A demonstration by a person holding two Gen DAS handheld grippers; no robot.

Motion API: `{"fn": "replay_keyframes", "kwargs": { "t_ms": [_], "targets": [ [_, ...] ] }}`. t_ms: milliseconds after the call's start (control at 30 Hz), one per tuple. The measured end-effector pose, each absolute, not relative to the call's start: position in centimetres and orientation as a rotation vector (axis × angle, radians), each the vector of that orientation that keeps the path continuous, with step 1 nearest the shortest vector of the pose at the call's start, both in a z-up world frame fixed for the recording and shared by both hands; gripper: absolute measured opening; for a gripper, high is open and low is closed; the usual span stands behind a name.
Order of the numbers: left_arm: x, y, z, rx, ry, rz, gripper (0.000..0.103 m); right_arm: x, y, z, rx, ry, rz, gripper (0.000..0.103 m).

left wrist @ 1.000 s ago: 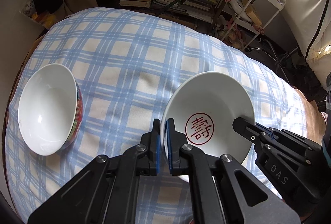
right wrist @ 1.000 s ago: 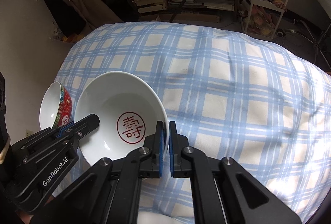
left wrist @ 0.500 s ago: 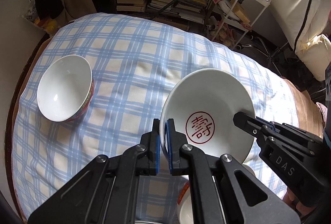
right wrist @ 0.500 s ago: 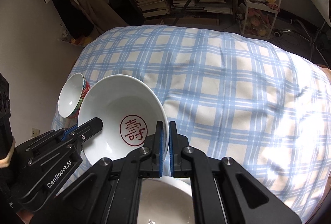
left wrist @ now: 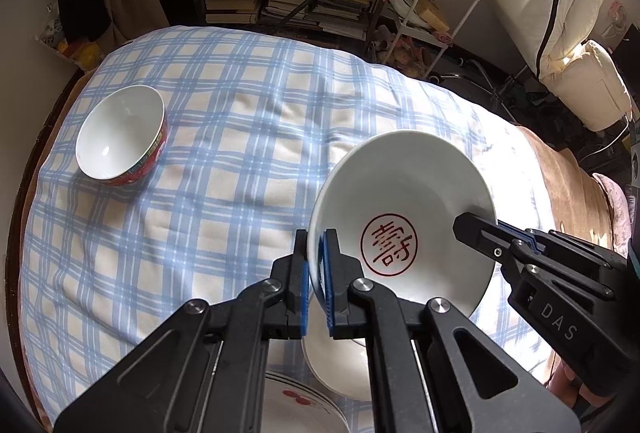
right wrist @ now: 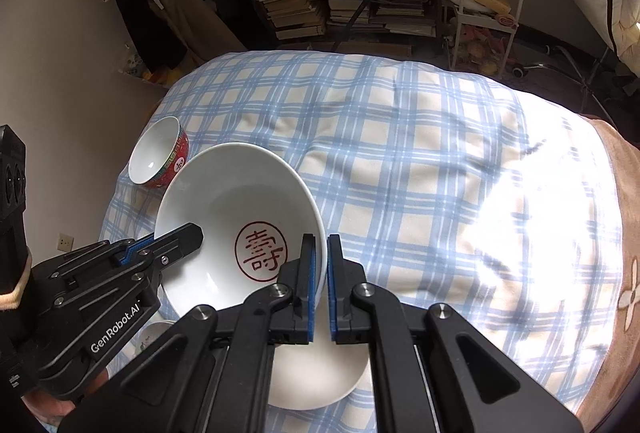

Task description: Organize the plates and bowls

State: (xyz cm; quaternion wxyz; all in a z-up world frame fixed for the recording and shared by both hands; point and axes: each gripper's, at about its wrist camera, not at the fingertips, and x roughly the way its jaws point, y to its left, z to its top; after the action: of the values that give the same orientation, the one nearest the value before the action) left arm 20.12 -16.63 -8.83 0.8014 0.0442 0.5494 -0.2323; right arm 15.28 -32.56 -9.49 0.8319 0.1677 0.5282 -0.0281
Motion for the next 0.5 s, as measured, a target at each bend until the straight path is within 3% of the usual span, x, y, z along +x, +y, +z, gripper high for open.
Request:
{"fn": "replay_keyframes", "kwargs": {
  "t_ms": [500],
  "targets": [
    [16.1, -15.5, -10.4, 0.081, 1.241, -0.471, 0.007, 10.8, -31.4, -11.2, 0.362, 1.155, -0.055, 0.007]
  ]
}}
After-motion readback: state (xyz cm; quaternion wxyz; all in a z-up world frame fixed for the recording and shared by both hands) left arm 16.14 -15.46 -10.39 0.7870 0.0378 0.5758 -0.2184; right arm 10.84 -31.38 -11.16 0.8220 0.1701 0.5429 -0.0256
